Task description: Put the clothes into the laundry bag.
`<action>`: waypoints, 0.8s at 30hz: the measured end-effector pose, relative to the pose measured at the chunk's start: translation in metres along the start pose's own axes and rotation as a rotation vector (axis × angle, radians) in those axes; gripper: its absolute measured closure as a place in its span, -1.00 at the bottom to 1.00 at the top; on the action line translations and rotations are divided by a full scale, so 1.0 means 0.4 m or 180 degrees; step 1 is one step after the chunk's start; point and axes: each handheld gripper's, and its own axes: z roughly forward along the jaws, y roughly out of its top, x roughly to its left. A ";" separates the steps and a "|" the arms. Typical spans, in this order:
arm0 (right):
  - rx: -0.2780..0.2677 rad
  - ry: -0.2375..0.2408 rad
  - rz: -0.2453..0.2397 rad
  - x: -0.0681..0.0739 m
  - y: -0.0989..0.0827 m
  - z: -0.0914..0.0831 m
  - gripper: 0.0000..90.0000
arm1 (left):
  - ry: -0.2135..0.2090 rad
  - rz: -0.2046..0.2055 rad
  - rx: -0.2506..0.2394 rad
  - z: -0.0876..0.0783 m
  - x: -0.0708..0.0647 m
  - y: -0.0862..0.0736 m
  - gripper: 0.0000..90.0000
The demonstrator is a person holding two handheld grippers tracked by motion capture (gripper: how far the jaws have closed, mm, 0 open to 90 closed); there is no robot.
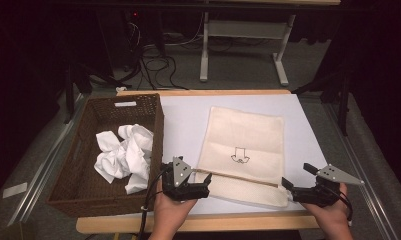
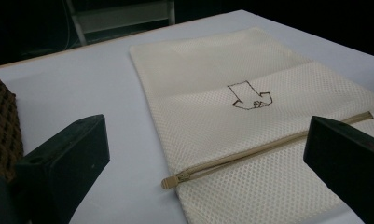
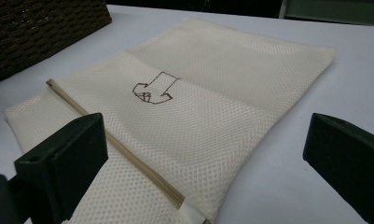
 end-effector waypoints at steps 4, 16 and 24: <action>0.0015 0.0015 -0.0028 0.005 0.002 0.003 -0.99 | 0.0000 -0.0070 -0.0015 -0.024 0.011 0.014 -0.98; 0.0099 0.0000 -0.0044 0.006 0.000 0.009 -0.99 | 0.0087 -0.0024 -0.0165 -0.116 0.046 0.056 -0.96; 0.0136 0.0014 -0.0001 0.000 -0.002 0.011 -0.99 | 0.0344 -0.0176 -0.0257 -0.183 0.120 0.057 -0.94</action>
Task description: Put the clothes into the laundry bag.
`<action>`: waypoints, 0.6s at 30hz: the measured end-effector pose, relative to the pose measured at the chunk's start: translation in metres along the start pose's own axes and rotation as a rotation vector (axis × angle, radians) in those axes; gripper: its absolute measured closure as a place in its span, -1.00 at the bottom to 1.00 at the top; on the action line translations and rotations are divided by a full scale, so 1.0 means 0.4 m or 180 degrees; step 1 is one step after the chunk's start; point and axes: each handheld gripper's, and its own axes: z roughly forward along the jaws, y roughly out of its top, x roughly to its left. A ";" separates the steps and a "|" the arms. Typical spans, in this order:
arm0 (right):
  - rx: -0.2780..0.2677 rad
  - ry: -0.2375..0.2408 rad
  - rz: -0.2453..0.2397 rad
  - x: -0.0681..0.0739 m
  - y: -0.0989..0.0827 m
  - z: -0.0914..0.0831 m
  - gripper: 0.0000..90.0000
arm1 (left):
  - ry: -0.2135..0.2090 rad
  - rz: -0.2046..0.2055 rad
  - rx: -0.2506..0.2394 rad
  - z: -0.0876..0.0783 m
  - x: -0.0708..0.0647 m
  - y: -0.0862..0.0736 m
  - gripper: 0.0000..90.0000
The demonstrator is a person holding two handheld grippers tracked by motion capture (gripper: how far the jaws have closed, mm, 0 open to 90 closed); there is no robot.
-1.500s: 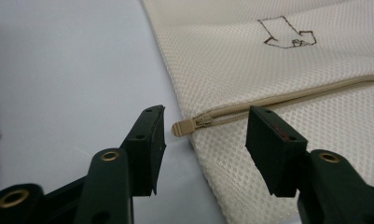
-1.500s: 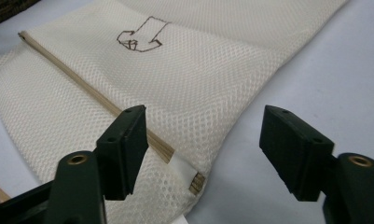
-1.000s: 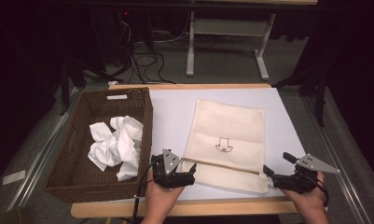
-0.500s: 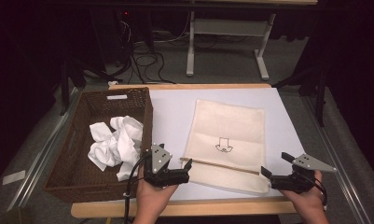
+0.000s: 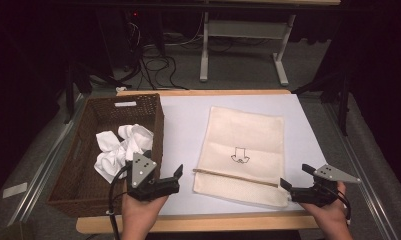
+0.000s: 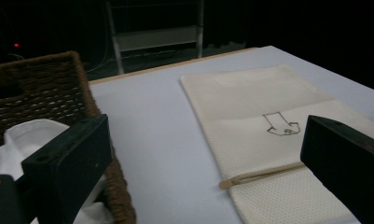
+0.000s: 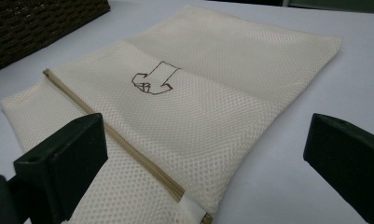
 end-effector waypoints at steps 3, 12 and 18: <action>0.0051 -0.0050 -0.0023 -0.002 -0.001 0.001 -0.99 | 0.0068 -0.0048 -0.0018 -0.014 0.033 -0.003 -0.94; 0.0053 0.0020 -0.0091 -0.004 0.001 -0.005 -0.98 | 0.0353 -0.0267 -0.0077 -0.064 0.142 -0.019 -0.94; 0.0001 0.0033 -0.0103 -0.010 0.005 -0.010 -0.98 | 0.0488 -0.0373 -0.0085 -0.088 0.192 -0.034 -0.92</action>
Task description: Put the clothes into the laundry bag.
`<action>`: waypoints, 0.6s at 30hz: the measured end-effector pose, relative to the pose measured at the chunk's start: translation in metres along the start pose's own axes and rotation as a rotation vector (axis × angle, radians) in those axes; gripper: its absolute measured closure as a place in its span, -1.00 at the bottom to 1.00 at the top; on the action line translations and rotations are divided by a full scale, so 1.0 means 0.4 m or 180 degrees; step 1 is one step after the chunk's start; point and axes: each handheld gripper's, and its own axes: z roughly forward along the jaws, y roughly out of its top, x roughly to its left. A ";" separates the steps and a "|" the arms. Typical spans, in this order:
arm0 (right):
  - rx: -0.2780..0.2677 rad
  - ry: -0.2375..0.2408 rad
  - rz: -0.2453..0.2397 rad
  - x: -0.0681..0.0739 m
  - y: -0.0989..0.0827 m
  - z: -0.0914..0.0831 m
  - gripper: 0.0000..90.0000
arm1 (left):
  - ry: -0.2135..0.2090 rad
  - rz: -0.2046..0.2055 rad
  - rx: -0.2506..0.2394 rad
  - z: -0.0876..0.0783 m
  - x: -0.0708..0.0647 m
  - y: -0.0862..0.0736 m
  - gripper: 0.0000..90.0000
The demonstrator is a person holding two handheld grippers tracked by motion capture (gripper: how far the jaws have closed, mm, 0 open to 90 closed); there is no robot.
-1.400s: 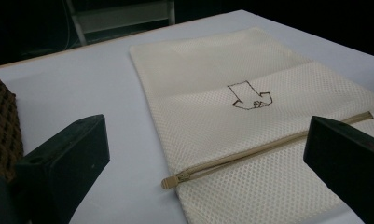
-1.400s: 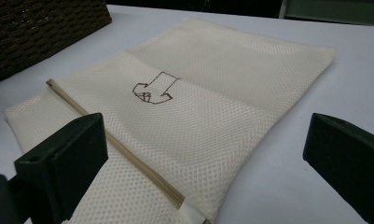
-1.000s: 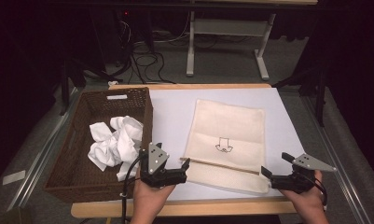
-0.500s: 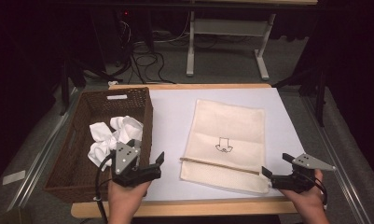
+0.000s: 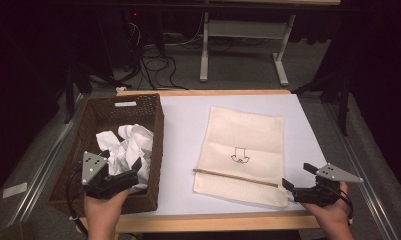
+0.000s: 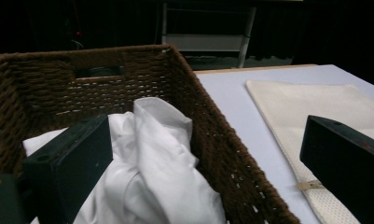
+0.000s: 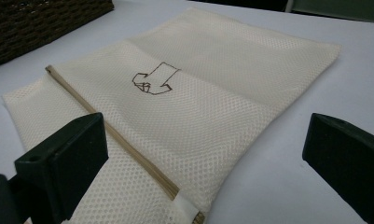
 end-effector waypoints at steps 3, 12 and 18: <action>-0.0001 -0.0049 -0.0029 -0.001 0.001 0.000 -0.98 | 0.0044 -0.0023 0.0008 -0.001 0.012 -0.004 -0.90; -0.0021 -0.0064 0.0045 -0.006 -0.007 0.001 -0.99 | 0.0221 0.0167 0.0006 0.004 -0.007 0.018 -0.86; -0.0074 -0.0084 0.0055 -0.011 -0.008 -0.005 -0.99 | 0.0244 0.0227 0.0038 0.041 -0.025 0.063 -0.84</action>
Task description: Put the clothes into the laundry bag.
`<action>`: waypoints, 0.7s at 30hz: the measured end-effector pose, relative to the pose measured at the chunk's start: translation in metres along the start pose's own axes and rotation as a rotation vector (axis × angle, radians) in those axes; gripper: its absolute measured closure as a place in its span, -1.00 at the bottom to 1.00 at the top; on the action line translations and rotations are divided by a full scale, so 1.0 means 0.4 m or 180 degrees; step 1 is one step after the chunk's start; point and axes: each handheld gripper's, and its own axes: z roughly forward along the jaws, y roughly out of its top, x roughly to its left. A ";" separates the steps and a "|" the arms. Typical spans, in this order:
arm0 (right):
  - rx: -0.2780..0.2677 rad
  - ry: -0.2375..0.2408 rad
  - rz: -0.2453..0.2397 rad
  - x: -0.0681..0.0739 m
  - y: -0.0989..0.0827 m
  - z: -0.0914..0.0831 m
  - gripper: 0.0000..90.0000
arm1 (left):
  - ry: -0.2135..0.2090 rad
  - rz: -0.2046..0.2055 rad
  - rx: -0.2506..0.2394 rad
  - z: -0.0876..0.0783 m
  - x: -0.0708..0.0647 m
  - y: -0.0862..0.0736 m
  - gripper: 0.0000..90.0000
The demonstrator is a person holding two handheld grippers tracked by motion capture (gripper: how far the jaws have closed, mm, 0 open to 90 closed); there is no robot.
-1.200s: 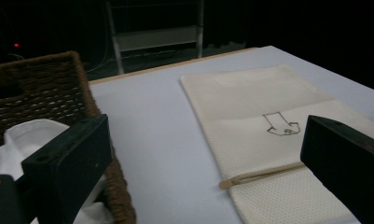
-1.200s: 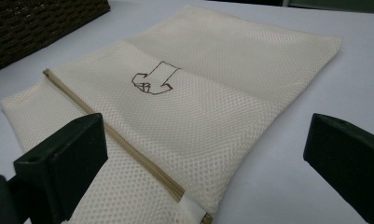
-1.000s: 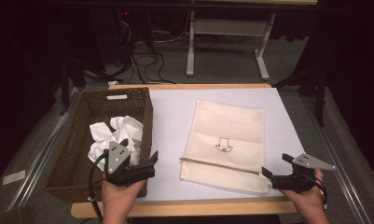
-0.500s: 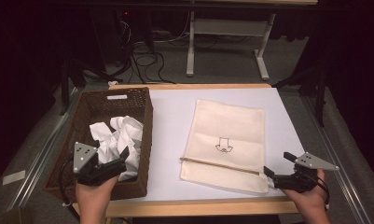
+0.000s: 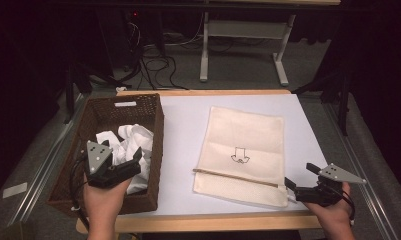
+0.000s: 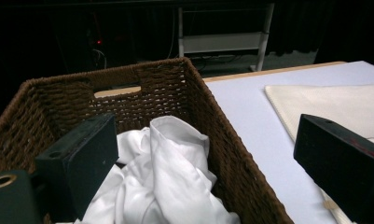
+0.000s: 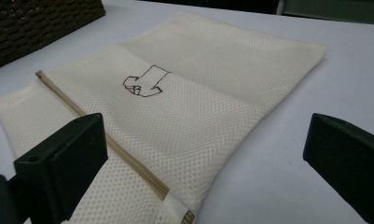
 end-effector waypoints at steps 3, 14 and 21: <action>-0.0003 0.0085 0.0019 0.003 -0.001 0.001 -0.99 | 0.0011 -0.0003 0.0071 0.022 0.003 0.006 -0.83; 0.0016 0.0140 -0.0012 0.010 -0.002 0.005 -0.99 | 0.0022 -0.0221 0.0276 0.120 0.042 0.011 -0.81; 0.0060 0.0164 -0.0015 0.010 -0.006 0.011 -0.99 | -0.0016 -0.0388 0.0536 0.171 0.073 0.024 -0.81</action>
